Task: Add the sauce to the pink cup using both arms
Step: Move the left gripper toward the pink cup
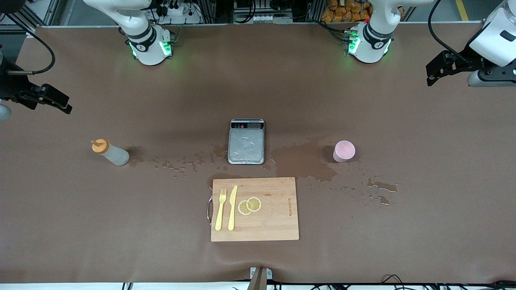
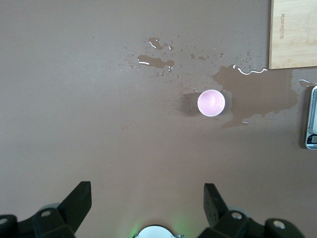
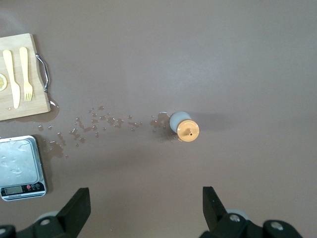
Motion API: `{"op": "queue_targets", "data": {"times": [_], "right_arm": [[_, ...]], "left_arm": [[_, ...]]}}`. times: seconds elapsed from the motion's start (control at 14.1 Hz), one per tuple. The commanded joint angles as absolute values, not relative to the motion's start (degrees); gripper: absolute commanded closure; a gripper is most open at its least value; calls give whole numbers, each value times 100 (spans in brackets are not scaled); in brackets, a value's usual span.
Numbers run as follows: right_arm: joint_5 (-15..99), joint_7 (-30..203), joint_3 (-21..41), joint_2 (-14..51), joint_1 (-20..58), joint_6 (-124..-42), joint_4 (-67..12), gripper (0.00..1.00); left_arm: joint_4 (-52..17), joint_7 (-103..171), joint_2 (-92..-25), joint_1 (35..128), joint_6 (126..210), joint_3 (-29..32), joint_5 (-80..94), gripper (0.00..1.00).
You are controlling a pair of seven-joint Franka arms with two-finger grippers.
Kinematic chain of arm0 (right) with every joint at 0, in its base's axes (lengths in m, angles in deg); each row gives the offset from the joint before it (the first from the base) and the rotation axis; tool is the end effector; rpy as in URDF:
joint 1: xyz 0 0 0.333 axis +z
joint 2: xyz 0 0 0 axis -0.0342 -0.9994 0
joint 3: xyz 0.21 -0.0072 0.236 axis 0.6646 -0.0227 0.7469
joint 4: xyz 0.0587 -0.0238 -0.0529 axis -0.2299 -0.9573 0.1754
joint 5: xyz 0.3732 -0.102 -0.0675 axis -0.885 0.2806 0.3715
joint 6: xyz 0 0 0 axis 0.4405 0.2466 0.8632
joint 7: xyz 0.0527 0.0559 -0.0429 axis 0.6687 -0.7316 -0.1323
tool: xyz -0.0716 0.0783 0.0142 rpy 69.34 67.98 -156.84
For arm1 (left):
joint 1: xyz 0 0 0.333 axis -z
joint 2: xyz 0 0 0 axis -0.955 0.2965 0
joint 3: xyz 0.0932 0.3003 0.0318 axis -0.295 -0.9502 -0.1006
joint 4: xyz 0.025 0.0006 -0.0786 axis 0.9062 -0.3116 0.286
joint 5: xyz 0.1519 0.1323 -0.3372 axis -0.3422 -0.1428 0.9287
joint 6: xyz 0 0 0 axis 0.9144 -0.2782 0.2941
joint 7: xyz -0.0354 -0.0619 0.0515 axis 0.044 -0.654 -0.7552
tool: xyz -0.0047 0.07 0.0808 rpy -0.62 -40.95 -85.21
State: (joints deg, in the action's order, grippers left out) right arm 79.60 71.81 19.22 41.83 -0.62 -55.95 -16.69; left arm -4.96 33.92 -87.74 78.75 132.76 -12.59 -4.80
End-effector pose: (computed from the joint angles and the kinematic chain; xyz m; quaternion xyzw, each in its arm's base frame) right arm 0.5506 0.0123 0.6378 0.9975 -0.0710 0.0010 0.0027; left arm 0.5116 -0.0868 0.6710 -0.9991 0.0277 0.0128 0.0283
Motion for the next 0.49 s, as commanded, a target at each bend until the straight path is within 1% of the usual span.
{"op": "queue_targets", "data": {"times": [0.0,0.21,0.42], "right_arm": [[7876,7241,1907,4203,-94,-5614,-1699,0],[7876,7241,1907,4186,-94,-5614,-1690,0],[7981,7241,1881,4124,-190,-5614,-1664,0]], "left_arm": [[-419,3335,-8818,7864,13170,-1249,-536,0],[-243,3344,-8748,7908,13170,-1266,-545,0],[-243,3466,-8572,7926,13170,-1266,-493,0]]}}
